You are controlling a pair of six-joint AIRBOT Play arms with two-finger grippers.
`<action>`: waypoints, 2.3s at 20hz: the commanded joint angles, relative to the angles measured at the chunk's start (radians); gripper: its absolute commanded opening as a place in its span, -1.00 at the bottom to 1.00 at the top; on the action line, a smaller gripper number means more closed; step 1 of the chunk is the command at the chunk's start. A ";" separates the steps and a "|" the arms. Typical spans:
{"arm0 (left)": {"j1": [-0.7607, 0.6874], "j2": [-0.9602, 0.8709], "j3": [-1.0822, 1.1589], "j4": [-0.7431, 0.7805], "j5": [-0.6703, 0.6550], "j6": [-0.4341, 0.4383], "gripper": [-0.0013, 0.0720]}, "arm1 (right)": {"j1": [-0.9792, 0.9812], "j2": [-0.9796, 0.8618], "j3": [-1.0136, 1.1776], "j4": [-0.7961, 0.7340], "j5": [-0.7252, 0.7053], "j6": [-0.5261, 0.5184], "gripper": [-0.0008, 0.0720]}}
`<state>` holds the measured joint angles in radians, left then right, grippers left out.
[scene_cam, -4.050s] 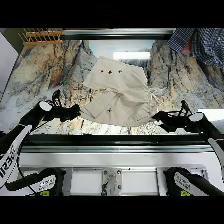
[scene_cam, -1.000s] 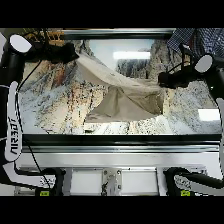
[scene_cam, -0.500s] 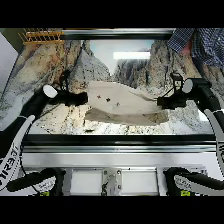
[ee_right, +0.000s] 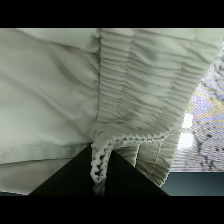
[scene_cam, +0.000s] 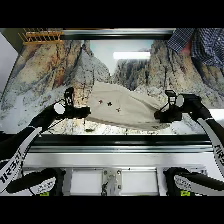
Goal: Fold the clothes and pants, and hang the long-sleeved shirts on hangers.
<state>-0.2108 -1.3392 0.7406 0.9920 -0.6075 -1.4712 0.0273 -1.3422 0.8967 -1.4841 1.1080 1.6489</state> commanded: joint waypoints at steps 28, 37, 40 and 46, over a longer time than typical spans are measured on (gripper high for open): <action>-0.216 0.071 0.224 0.003 -0.315 -0.003 -0.95 | -0.634 -0.262 0.118 0.659 0.251 -0.659 1.00; -0.216 -0.008 0.305 0.003 -0.354 -0.002 -0.95 | -0.603 -0.293 -0.004 0.707 0.175 -0.713 1.00; -0.216 -0.008 0.305 0.003 -0.350 -0.002 -0.95 | -0.558 -0.293 -0.019 0.761 0.176 -0.715 1.00; -0.216 -0.008 0.304 0.003 -0.354 -0.002 -0.95 | -0.441 -0.292 -0.019 0.763 0.184 -0.691 0.27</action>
<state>-0.4255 -1.3468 1.0443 0.9947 -0.9585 -1.4738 -0.4576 -1.6356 0.8795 -0.7380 1.2762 0.9455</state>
